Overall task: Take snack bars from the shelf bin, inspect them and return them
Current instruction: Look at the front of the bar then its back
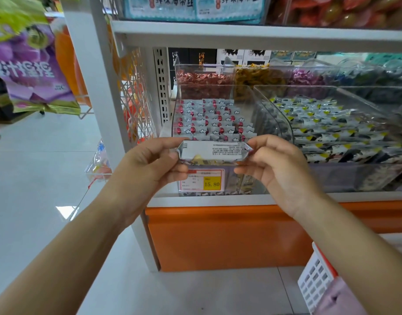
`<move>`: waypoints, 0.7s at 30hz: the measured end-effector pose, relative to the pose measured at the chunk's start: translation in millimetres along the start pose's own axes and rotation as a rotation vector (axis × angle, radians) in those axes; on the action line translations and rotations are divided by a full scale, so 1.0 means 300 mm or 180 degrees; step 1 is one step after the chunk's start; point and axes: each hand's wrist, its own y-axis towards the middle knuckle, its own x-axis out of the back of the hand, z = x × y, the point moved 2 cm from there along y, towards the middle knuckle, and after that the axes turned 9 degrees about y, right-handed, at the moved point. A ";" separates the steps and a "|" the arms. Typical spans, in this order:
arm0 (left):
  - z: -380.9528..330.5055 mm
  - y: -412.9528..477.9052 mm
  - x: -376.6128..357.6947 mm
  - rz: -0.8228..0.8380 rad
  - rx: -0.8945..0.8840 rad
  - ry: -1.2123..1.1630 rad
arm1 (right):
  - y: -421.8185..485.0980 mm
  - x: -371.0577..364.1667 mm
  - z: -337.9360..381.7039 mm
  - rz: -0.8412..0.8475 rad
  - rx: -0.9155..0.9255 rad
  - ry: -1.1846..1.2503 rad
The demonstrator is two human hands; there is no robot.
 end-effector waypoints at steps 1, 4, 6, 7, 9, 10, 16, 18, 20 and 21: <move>-0.001 -0.001 -0.001 -0.0006 -0.0044 0.0072 | 0.000 -0.005 0.002 0.0062 0.0028 0.0012; -0.004 -0.003 -0.002 -0.0016 -0.0142 0.0211 | 0.005 -0.011 0.005 0.0069 0.0077 0.0053; -0.010 -0.004 -0.003 0.0013 -0.0144 0.0245 | 0.010 -0.013 0.004 0.0067 0.0045 0.0162; -0.011 -0.004 -0.004 0.0036 -0.0119 0.0252 | 0.011 -0.014 0.003 0.0115 0.0019 0.0203; -0.012 -0.006 -0.010 0.0092 -0.0077 0.0295 | 0.007 -0.014 0.001 0.0213 0.0055 0.0014; -0.013 -0.008 -0.013 0.0078 -0.0085 0.0345 | 0.004 -0.012 -0.002 0.0232 0.0132 -0.0220; -0.029 -0.021 -0.013 -0.0142 -0.0448 0.1029 | -0.010 -0.018 -0.004 0.0305 0.0246 -0.0747; -0.031 -0.023 -0.014 -0.0091 -0.0552 0.1340 | -0.008 -0.016 -0.001 0.0261 0.0246 -0.0847; -0.035 -0.026 -0.014 -0.0056 -0.0672 0.1581 | -0.007 -0.014 0.003 0.0214 0.0284 -0.1011; -0.036 -0.027 -0.013 -0.0057 -0.0715 0.1682 | -0.007 -0.014 0.005 0.0201 0.0317 -0.1078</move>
